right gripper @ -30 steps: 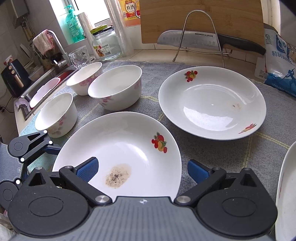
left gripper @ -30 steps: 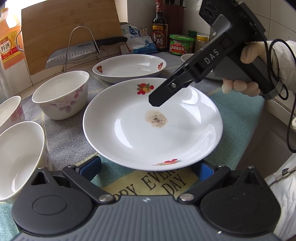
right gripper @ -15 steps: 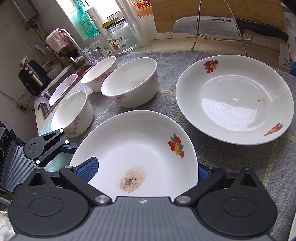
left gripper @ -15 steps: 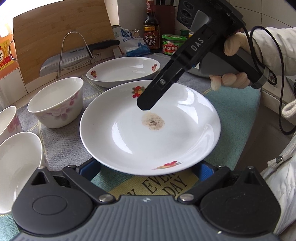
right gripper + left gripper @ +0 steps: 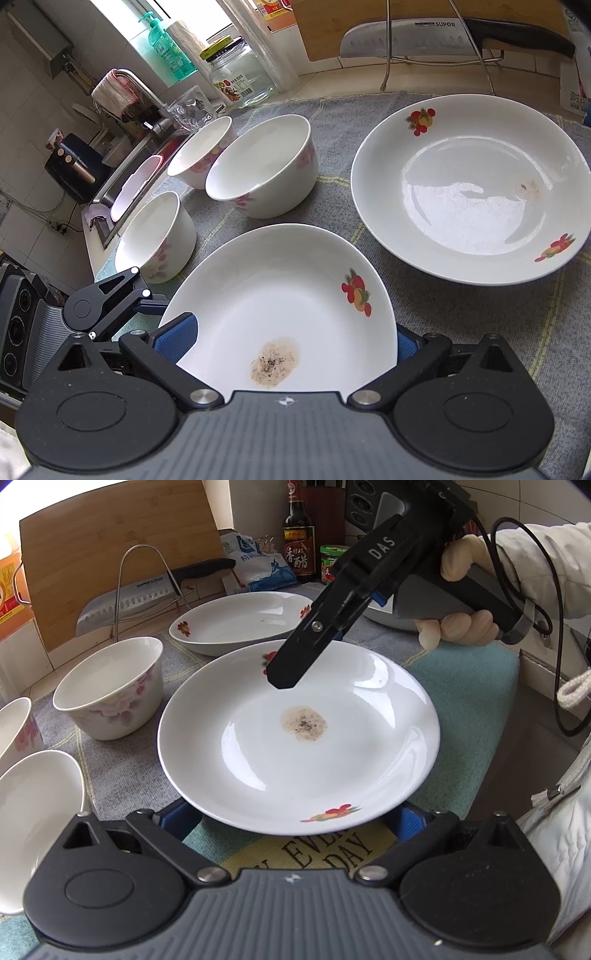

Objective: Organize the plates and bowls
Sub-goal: 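Grasp the rim of the brown-stained plate with the right gripper and lift, then carry the stained plate with the right gripper and lower it onto another plate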

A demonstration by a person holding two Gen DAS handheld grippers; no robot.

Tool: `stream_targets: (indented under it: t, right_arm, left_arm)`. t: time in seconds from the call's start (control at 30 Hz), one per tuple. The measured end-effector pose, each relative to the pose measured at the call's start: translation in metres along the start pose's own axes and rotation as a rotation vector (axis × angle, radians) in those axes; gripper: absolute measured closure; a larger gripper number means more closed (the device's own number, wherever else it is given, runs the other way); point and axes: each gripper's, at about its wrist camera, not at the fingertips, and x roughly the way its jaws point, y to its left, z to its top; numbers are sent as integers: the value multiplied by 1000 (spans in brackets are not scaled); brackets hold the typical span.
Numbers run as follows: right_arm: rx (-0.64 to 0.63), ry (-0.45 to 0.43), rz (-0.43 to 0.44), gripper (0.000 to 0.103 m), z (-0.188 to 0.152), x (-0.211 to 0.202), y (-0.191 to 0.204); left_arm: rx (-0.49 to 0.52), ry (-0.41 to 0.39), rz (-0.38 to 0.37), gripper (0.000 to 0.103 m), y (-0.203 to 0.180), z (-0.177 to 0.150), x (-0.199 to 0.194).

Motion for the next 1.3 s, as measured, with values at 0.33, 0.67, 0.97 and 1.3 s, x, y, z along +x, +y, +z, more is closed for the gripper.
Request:
stream_targets:
  t: [0.33, 0.67, 0.97, 1.3]
  right_arm:
    - [-16, -13, -14, 0, -3, -19, 7]
    - [-2, -81, -74, 0, -13, -64, -3]
    - [37, -157, -174, 0, -27, -112, -28]
    - [109, -211, -268, 0, -47, -155, -75]
  left_arm:
    - [7, 2, -4, 1, -9, 13, -10]
    - [68, -21, -45, 2, -16, 47, -6]
    - [144, -44, -118, 2, -31, 83, 25]
    - [206, -57, -208, 2, -44, 127, 74]
